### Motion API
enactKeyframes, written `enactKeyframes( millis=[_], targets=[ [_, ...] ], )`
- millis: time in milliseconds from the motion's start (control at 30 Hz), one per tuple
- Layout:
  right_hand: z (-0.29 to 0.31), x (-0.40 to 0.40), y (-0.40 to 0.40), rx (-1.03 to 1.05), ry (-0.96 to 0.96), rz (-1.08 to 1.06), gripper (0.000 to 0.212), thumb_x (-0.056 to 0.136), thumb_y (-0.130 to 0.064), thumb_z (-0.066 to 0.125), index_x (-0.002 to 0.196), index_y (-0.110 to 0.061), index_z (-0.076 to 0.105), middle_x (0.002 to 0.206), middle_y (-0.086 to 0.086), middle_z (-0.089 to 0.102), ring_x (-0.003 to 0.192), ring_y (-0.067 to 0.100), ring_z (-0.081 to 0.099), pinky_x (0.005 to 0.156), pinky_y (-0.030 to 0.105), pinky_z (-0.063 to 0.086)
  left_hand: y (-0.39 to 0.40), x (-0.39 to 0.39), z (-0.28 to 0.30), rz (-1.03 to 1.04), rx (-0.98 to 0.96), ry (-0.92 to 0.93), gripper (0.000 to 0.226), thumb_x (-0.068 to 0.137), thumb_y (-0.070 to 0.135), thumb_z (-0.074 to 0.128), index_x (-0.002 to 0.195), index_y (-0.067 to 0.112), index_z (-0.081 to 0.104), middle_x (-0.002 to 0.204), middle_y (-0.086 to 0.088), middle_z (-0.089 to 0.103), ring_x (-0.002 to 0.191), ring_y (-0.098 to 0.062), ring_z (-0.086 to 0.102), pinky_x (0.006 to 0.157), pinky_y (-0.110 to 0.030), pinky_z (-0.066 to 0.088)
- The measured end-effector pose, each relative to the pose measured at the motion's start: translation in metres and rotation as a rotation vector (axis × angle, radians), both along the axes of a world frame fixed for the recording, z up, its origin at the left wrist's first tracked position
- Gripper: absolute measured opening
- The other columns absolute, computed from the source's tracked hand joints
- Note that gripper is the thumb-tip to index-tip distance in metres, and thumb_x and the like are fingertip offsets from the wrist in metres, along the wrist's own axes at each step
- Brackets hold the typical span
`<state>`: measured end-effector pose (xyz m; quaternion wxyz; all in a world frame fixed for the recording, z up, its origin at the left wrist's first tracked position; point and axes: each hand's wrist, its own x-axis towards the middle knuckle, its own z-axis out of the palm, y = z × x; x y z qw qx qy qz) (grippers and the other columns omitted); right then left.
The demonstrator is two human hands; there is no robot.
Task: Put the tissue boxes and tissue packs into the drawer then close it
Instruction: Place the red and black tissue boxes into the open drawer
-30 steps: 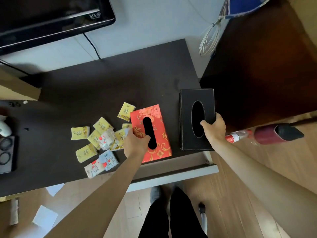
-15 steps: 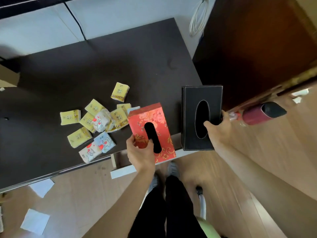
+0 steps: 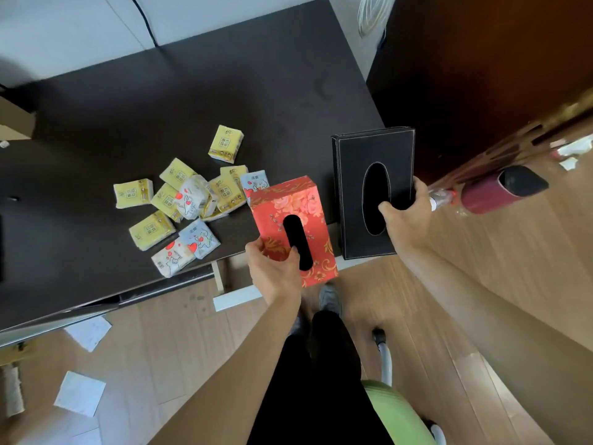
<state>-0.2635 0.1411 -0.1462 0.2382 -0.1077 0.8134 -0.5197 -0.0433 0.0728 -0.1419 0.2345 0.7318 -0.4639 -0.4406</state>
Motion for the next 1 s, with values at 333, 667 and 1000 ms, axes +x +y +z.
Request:
enactKeyframes(
  millis=[333,667,1000],
  targets=[
    [0.006,0.026,0.036,0.081,0.000,0.125,0.057,0.075,0.000,0.072,0.127,-0.021,0.061,0.103,-0.004,0.073,0.093,0.006,0.072,0.076,0.017,0.059,0.043,0.021,0.004,-0.066,0.111,-0.047,0.050,0.071,0.023,0.088,0.099,0.028,0.047,0.099,0.003,0.065,0.085,-0.016,0.067,0.075,-0.034,0.058],
    [-0.002,0.053,0.112,0.295,-0.083,0.162,0.062,0.070,-0.013,0.075,0.126,-0.032,0.056,0.101,-0.014,0.071,0.089,-0.013,0.067,0.071,0.006,0.051,0.112,0.051,-0.001,-0.108,0.297,-0.097,0.050,0.071,0.026,0.087,0.099,0.031,0.045,0.097,0.009,0.062,0.081,-0.003,0.060,0.063,-0.020,0.045],
    [-0.032,0.056,0.123,0.494,-0.059,0.262,0.042,0.079,-0.004,0.073,0.118,-0.015,0.067,0.104,0.002,0.075,0.099,0.022,0.072,0.093,0.045,0.061,0.115,0.058,-0.030,-0.041,0.389,-0.181,0.049,0.067,0.026,0.087,0.096,0.029,0.048,0.088,0.009,0.062,0.078,-0.014,0.064,0.073,-0.041,0.059]
  ],
)
